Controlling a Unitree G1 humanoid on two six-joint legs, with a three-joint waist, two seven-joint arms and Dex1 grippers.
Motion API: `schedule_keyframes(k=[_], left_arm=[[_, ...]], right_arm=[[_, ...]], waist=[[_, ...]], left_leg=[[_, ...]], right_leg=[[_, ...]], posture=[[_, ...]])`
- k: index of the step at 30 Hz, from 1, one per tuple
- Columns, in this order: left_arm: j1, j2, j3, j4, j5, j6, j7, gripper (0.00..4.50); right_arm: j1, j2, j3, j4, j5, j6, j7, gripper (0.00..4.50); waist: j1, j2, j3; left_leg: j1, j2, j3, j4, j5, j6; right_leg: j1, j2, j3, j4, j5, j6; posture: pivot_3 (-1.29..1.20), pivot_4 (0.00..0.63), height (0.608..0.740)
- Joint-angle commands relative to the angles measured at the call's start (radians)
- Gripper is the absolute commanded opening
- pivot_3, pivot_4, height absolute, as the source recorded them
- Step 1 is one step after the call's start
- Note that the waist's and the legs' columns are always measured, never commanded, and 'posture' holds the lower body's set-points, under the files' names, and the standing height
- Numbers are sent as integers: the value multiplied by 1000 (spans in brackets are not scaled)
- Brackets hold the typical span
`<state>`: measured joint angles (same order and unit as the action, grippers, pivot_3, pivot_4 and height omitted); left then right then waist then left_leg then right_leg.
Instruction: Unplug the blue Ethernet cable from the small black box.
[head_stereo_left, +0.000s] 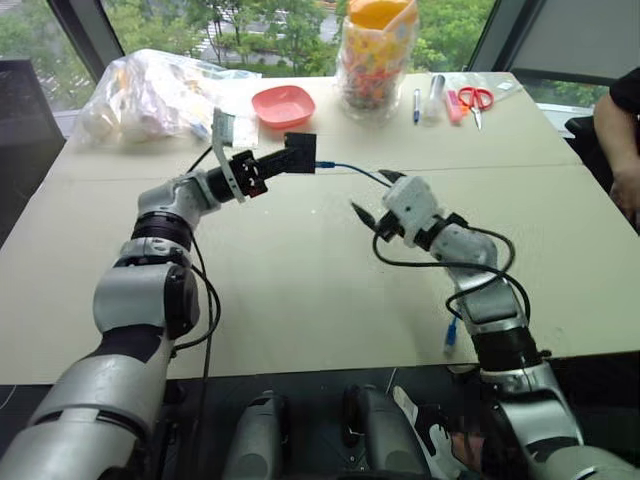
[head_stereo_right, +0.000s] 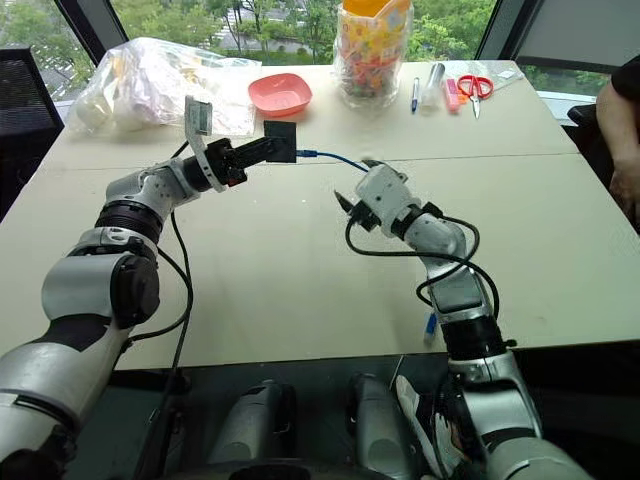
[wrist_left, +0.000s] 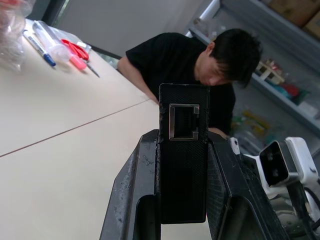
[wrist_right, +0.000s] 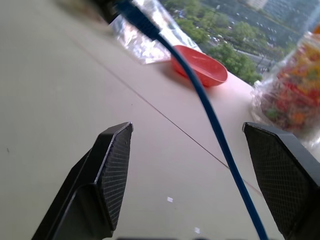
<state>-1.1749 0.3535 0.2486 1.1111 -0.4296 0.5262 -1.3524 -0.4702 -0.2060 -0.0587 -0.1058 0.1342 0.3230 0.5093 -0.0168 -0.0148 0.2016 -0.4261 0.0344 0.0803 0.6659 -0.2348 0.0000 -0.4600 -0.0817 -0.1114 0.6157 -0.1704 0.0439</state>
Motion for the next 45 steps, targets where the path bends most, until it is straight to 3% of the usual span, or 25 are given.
schedule_keyframes(k=[1, 5, 10, 16, 41, 45], left_arm=[[21, -9, 21, -134, -76, 113, -49, 515], [60, -35, 83, -255, -189, 269, -8, 515], [114, -76, 125, -391, -284, 381, 78, 515], [172, -102, 119, -507, -341, 444, 135, 515], [237, -102, 72, -573, -379, 464, 155, 515], [244, -106, 69, -582, -381, 465, 158, 515]], right_arm=[[27, 99, -95, -192, 343, 255, -30, 3622], [70, 212, -135, -258, 605, 404, -82, 3622], [84, 283, -142, -260, 734, 433, -155, 3622], [63, 292, -143, -234, 782, 396, -192, 3622], [24, 257, -116, -181, 827, 335, -200, 3622], [20, 255, -112, -174, 830, 328, -200, 1720]], waist=[[1, 0, 0], [3, 0, 0], [4, 0, 0], [4, 0, 0], [4, 0, 0], [4, 0, 0]], left_leg=[[0, 0, 0, 0, 0, 0], [1, 3, -1, 1, 0, 0], [0, 3, -1, 1, 0, 0], [0, 0, -1, 1, 0, 0], [0, 0, -1, 1, 0, 0], [0, 0, -1, 1, 0, 0]], right_leg=[[0, 0, 0, 1, 0, 0], [0, 0, 0, 1, 0, 0], [1, 0, 0, 1, 0, 0], [0, 0, 0, 0, 0, 0], [0, 0, 0, -1, 0, 0], [0, 0, 0, -1, 0, 0]], posture=[[0, 150, 740], [0, 150, 740], [0, 150, 740], [0, 150, 740], [0, 150, 740], [0, 150, 740]])
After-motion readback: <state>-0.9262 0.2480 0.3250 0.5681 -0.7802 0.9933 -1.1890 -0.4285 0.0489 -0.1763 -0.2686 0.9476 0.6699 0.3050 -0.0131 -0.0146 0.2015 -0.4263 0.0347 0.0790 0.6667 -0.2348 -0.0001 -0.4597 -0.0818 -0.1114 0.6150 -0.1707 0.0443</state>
